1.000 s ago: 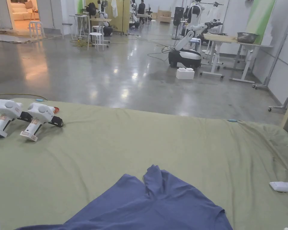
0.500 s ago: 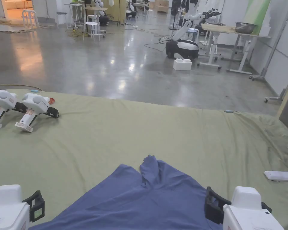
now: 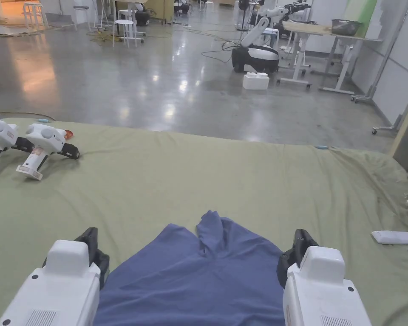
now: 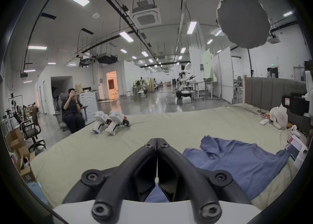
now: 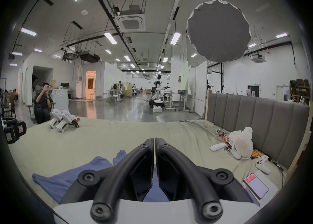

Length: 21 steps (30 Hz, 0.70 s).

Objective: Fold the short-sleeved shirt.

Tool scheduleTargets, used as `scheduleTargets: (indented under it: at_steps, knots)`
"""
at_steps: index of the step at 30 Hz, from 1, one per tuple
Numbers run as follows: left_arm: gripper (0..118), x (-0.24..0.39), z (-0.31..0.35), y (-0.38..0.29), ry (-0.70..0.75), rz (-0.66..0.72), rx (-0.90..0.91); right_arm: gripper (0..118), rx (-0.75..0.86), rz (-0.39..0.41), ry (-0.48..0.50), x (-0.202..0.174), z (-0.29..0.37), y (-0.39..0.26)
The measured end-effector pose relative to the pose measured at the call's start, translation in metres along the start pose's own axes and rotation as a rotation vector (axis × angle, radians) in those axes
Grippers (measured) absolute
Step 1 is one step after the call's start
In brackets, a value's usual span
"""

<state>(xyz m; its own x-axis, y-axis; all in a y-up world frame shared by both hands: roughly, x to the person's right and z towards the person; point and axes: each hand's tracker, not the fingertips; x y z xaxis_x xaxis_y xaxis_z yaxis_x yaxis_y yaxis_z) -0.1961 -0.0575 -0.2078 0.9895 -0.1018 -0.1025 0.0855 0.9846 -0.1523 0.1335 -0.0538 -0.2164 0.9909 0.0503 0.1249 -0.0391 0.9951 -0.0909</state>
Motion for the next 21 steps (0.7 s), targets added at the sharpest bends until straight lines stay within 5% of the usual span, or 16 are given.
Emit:
scheduleTargets:
  at_steps: [9,21]
  knots:
    - [0,0.0,-0.009,0.005,-0.05,0.0,0.015,0,0.041,0.011,0.009,0.002,0.003,0.007]
    - [1,-0.12,-0.039,-0.071,0.027,0.231,-0.523,0,-0.14,0.011,0.071,-0.006,-0.019,-0.025]
